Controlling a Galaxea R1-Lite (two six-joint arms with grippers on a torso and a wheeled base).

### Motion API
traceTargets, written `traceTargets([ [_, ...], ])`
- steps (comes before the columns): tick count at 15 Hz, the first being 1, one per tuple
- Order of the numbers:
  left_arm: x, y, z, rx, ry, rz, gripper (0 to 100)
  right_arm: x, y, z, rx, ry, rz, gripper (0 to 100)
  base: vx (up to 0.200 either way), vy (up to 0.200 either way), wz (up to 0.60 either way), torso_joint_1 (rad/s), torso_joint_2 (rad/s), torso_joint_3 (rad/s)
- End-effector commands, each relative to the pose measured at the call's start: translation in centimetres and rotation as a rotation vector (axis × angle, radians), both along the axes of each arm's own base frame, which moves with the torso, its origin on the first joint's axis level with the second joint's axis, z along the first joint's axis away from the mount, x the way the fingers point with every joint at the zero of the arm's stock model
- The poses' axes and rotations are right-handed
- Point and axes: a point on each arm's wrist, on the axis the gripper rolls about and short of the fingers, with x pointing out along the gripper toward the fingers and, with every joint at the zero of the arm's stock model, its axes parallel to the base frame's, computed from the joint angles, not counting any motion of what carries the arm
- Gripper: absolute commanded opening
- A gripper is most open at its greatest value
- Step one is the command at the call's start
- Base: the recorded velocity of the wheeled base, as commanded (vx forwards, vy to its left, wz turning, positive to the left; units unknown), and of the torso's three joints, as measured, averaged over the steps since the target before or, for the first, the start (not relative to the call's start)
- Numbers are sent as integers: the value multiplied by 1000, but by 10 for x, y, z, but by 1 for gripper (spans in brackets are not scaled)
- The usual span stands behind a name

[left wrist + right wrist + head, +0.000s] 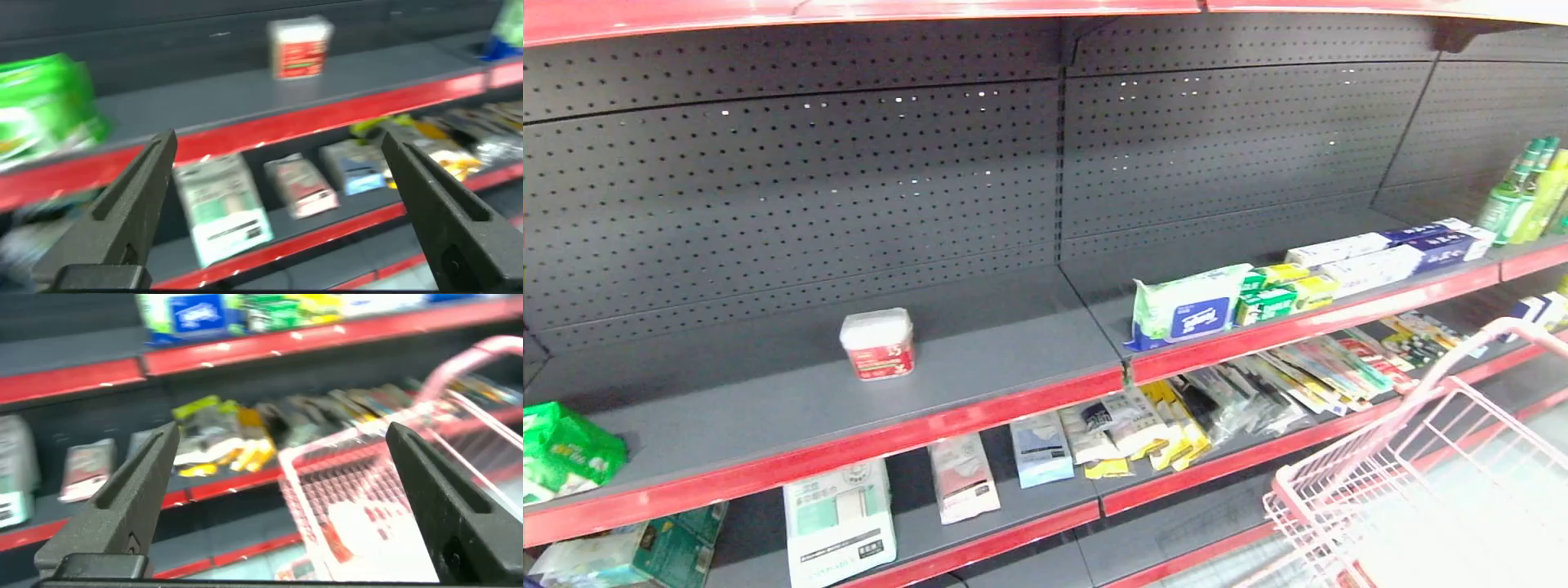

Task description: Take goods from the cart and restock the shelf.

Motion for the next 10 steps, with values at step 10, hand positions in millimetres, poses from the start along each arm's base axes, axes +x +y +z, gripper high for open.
traceTargets([
  [10,0,0,0,0,1,0,100,0,0,0,3,-1,0,100,0,0,-600,3,4,4],
])
